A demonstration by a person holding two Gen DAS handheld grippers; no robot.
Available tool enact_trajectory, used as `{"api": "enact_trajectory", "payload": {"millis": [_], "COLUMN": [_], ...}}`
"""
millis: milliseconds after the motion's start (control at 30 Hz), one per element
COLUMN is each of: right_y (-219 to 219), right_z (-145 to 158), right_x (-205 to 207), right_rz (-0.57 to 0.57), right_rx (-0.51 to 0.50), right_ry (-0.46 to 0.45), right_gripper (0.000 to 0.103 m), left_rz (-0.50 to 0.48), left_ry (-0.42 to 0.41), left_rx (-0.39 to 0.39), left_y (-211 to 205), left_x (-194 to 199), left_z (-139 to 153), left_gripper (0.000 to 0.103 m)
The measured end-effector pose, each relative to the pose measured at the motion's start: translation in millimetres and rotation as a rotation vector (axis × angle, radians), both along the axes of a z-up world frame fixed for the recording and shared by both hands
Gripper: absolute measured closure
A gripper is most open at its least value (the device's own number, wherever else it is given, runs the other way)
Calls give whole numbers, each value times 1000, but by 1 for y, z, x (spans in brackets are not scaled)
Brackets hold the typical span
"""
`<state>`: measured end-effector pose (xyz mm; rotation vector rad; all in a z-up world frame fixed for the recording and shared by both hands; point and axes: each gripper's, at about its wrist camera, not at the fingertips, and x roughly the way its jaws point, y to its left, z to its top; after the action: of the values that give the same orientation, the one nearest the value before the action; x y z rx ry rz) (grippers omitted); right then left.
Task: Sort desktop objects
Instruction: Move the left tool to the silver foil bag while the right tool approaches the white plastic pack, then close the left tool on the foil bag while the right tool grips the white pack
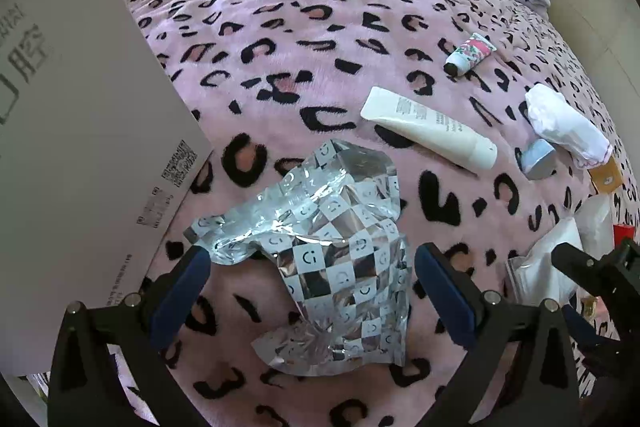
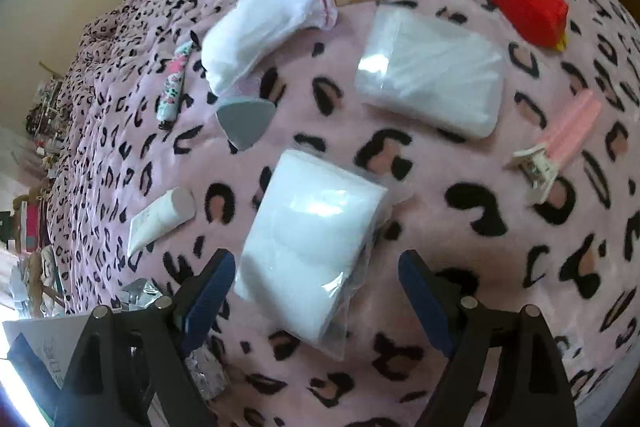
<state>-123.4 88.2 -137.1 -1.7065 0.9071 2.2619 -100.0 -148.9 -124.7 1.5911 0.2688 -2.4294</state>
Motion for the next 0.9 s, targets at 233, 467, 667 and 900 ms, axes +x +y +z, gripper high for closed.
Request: {"api": "enact_trajectory", "payload": {"millis": [233, 467, 667, 900], "right_y": [-6, -4, 3, 11], "right_z": [-16, -25, -31, -30], "right_x": [-13, -15, -11, 0], "right_rz": [-16, -11, -21, -4], "right_rx": [-5, 20, -16, -18], "right_ry": [-7, 5, 34, 79], "right_gripper": [17, 17, 17, 51], "left_rz": [-1, -3, 7, 38], "left_ry": [-15, -17, -21, -7], "left_rx": [-11, -24, -33, 38], "left_y": [0, 2, 3, -1], "left_x": [-4, -6, -7, 0], "left_z": [-10, -13, -16, -24], "left_gripper": [0, 0, 0, 2]}}
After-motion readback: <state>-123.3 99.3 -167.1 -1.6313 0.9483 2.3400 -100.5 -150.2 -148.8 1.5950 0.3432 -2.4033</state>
